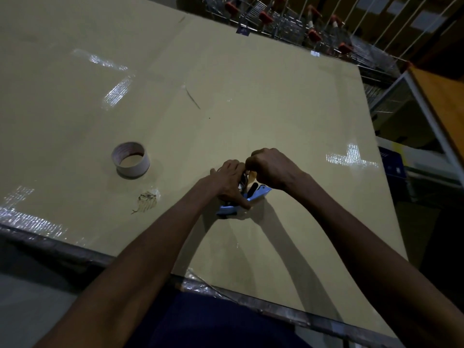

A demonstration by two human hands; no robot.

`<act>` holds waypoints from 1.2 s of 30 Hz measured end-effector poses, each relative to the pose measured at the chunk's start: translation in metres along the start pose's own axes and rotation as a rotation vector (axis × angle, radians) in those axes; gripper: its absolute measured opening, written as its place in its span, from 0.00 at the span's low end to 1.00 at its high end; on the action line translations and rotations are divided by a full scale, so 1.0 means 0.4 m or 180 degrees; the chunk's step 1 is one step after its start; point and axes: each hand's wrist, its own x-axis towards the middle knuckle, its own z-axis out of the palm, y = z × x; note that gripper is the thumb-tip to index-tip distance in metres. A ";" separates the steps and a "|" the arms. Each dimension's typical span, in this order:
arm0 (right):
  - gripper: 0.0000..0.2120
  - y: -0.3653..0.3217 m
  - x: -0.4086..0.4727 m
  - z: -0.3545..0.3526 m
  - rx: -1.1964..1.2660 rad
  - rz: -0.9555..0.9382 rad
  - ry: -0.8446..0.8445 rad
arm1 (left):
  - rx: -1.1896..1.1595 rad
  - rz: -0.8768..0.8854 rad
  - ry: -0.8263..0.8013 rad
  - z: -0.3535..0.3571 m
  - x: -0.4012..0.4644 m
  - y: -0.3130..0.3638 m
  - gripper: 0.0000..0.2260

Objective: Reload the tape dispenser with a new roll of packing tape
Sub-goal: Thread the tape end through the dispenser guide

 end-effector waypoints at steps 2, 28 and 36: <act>0.10 -0.005 -0.011 -0.006 0.0036 0.0100 -0.0102 | -0.0020 -0.0038 -0.0030 0.000 0.001 0.000 0.43; 0.19 0.116 -0.068 0.141 0.0457 0.0221 0.0683 | -0.0081 0.0217 0.0118 0.008 -0.003 -0.014 0.32; 0.17 0.127 -0.028 0.153 0.0964 0.0371 0.0994 | 0.0121 0.0203 0.0145 0.015 -0.007 -0.012 0.31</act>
